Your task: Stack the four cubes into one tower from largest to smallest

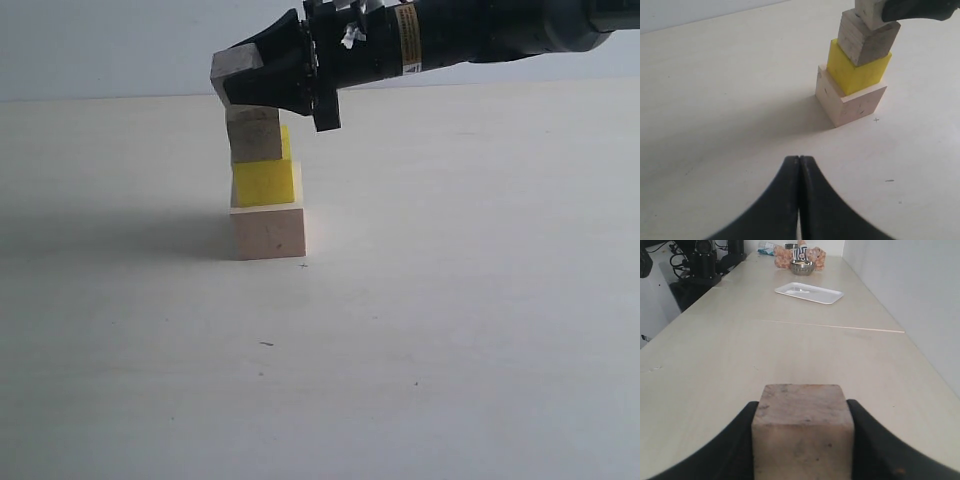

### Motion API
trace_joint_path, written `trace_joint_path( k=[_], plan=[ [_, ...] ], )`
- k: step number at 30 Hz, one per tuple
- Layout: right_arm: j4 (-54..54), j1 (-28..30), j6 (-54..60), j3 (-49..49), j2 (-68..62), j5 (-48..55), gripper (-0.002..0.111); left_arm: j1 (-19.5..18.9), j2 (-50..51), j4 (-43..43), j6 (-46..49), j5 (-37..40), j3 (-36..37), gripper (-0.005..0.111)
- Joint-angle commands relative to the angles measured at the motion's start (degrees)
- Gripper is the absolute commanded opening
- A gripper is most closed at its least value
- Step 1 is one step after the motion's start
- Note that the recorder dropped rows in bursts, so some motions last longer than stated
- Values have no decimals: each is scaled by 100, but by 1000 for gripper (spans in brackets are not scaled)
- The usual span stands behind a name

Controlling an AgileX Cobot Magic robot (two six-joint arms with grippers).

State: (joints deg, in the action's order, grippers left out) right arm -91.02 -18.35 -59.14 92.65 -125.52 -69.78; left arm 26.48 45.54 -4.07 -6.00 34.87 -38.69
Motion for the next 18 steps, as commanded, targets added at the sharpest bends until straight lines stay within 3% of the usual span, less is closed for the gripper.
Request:
trace_joint_path(
  k=[1, 18],
  plan=[
    [87, 1, 80, 44, 84, -18, 0, 9, 20, -24, -27, -126, 17, 0],
    [42, 1, 363, 44, 74, -18, 0, 9, 20, -24, -41, -128, 17, 0]
  ],
)
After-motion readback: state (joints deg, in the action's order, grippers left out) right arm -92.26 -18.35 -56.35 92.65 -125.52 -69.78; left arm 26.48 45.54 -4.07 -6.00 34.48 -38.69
